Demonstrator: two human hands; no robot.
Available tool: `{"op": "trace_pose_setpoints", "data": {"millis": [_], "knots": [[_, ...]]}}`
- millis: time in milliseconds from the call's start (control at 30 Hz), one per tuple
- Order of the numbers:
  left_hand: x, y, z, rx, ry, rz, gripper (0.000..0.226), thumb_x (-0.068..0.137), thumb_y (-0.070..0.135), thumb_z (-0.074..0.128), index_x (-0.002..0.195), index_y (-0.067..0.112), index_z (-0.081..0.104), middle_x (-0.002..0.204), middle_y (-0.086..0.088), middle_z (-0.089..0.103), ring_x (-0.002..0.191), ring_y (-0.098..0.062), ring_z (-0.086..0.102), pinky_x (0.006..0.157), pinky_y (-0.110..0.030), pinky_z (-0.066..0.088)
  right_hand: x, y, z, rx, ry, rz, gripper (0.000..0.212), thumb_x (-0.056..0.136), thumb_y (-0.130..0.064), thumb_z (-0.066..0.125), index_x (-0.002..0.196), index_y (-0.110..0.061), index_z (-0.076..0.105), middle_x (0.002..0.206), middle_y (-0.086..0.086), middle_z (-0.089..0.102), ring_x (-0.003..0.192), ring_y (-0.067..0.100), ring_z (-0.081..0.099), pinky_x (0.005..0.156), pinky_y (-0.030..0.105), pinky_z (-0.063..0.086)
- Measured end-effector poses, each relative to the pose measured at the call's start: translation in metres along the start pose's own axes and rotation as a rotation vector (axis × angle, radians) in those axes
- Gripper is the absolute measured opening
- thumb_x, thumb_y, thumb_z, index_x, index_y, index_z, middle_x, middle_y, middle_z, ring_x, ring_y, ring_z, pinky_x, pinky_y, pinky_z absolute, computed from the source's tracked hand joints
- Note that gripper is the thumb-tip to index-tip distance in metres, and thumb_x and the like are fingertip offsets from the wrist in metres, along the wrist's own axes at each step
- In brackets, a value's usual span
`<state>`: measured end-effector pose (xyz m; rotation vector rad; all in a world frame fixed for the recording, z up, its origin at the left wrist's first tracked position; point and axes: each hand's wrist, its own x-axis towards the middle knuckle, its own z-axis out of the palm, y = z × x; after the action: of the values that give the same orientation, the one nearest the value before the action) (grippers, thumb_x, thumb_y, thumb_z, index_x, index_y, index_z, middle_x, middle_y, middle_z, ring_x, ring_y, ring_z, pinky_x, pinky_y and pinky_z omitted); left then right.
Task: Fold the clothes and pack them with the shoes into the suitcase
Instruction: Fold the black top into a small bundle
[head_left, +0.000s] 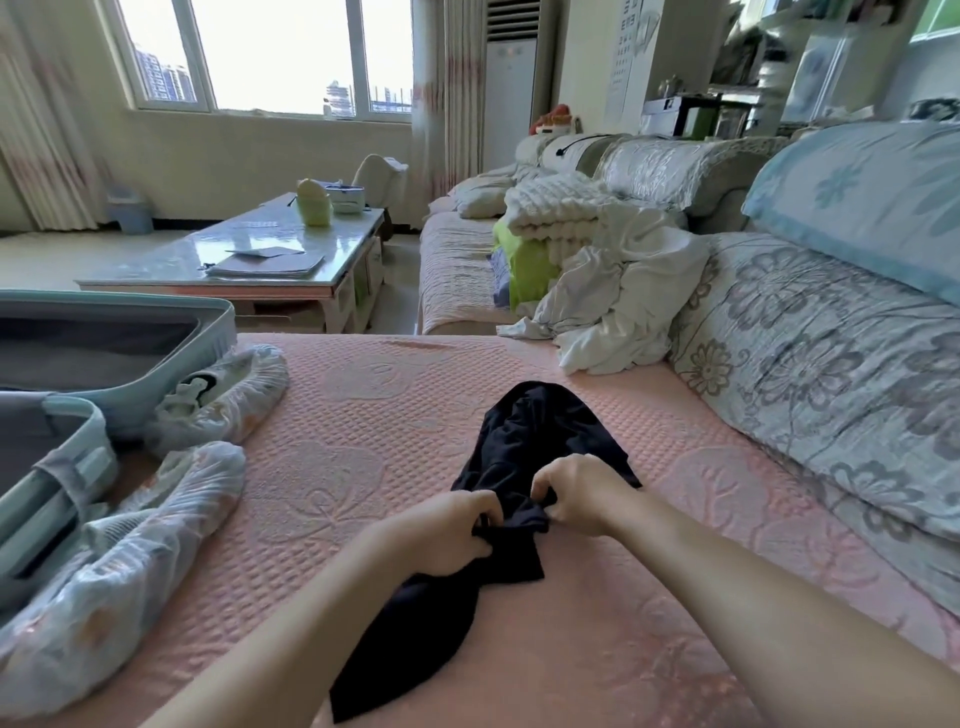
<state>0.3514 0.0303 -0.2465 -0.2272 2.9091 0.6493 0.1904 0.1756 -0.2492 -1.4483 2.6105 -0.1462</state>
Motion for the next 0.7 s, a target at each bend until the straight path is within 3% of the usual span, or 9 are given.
{"op": "trace_pose_setpoints", "data": {"millis": [100,167,233,333,400,467,567,633,700], "knots": [[-0.009,-0.013,-0.025,0.054,-0.154,-0.085,0.031,0.085,0.015,0.067,0.112,0.024,0.055,0.096,0.004,0.053,0.090,-0.020,0.053,0.071,-0.029,0.040,0.007,-0.011,-0.005,0.196,-0.002,-0.015,0.014,0.081,-0.024,0.074,0.094,-0.029,0.077,0.097,-0.014,0.074,0.092,0.003,0.067,0.091,0.025,0.053],[-0.016,-0.021,-0.040,0.074,-0.269,-0.179,0.027,0.082,0.017,0.069,0.104,0.028,0.058,0.090,0.007,0.055,0.085,-0.018,0.054,0.072,-0.028,0.044,0.007,-0.021,-0.010,0.328,-0.140,-0.050,0.009,0.077,-0.025,0.081,0.084,-0.028,0.077,0.083,-0.015,0.073,0.078,-0.002,0.066,0.077,0.021,0.054],[-0.019,-0.025,-0.045,-0.064,-0.355,-0.274,0.024,0.079,0.017,0.063,0.097,0.033,0.062,0.093,0.006,0.062,0.084,-0.016,0.060,0.070,-0.028,0.051,0.007,-0.028,-0.015,0.352,-0.278,-0.068,0.005,0.079,-0.028,0.080,0.080,-0.030,0.076,0.080,-0.014,0.072,0.074,-0.002,0.064,0.072,0.019,0.051],[-0.013,-0.024,-0.041,-0.262,-0.148,-0.336,0.027,0.078,0.030,0.054,0.103,0.031,0.063,0.101,0.000,0.064,0.092,-0.019,0.062,0.069,-0.028,0.050,0.012,-0.027,-0.019,0.448,-0.196,-0.024,0.006,0.086,-0.026,0.069,0.089,-0.024,0.073,0.087,-0.004,0.075,0.077,0.007,0.068,0.073,0.024,0.055],[0.000,-0.026,-0.035,-0.163,0.075,-0.354,0.038,0.094,0.046,0.050,0.123,0.023,0.056,0.121,-0.007,0.061,0.111,-0.025,0.057,0.081,-0.032,0.045,0.018,-0.022,-0.017,0.491,-0.089,0.059,0.015,0.088,-0.018,0.060,0.101,-0.021,0.066,0.092,-0.001,0.074,0.076,0.013,0.071,0.070,0.024,0.055],[0.008,-0.027,-0.028,-0.047,0.136,-0.435,0.056,0.099,0.052,0.048,0.137,0.011,0.047,0.139,-0.014,0.053,0.126,-0.030,0.050,0.093,-0.033,0.040,0.025,-0.018,-0.014,0.347,-0.030,0.075,0.036,0.088,-0.014,0.056,0.119,-0.031,0.058,0.099,-0.006,0.068,0.089,0.015,0.068,0.080,0.024,0.051],[0.020,-0.037,-0.020,0.072,0.088,-0.513,0.044,0.092,0.041,0.064,0.117,0.005,0.066,0.120,-0.013,0.067,0.110,-0.029,0.062,0.079,-0.027,0.044,0.031,-0.020,-0.006,0.186,-0.102,0.048,0.064,0.088,-0.014,0.057,0.144,-0.041,0.044,0.119,-0.002,0.065,0.107,0.017,0.062,0.096,0.028,0.049],[0.024,-0.045,-0.021,0.067,0.188,-0.536,0.025,0.087,0.027,0.064,0.105,0.013,0.074,0.107,-0.010,0.072,0.099,-0.028,0.067,0.078,-0.028,0.052,0.037,-0.021,-0.001,0.124,-0.086,0.037,0.058,0.088,-0.020,0.060,0.141,-0.042,0.051,0.130,-0.004,0.064,0.115,0.017,0.062,0.099,0.028,0.048],[0.026,-0.047,-0.036,0.072,0.422,-0.534,0.025,0.085,0.017,0.057,0.104,0.017,0.073,0.107,-0.010,0.069,0.099,-0.030,0.066,0.079,-0.031,0.052,0.043,-0.022,-0.003,0.076,0.003,0.030,0.040,0.089,-0.028,0.063,0.128,-0.037,0.066,0.128,-0.008,0.067,0.118,0.015,0.062,0.099,0.028,0.048]]}}
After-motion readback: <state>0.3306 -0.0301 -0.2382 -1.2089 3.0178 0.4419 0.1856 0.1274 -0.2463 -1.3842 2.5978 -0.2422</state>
